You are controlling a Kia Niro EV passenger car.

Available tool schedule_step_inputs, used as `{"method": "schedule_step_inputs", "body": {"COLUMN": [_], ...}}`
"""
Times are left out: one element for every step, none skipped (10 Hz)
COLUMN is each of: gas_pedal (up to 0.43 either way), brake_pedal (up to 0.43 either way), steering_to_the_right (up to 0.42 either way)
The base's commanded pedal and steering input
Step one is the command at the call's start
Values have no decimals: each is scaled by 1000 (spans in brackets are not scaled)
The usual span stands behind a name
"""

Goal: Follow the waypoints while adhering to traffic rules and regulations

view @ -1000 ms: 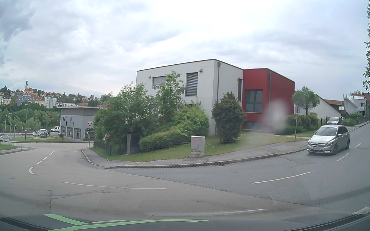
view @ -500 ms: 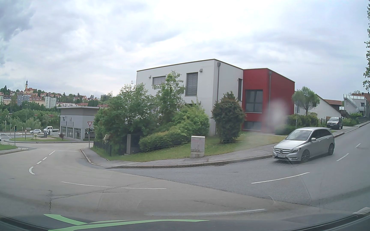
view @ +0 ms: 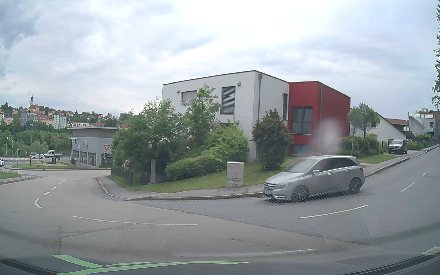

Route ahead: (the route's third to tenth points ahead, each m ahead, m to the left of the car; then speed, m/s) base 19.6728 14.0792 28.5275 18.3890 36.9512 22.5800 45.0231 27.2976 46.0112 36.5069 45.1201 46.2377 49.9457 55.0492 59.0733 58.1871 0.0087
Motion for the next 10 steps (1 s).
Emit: {"method": "schedule_step_inputs", "body": {"gas_pedal": [0,0,0,0,0,0,0,0,0,0], "brake_pedal": [372,372,372,372,372,372,372,372,372,372], "steering_to_the_right": [-81,-80,-81,-80,-81,-81,-81,-80,-80,-80]}}
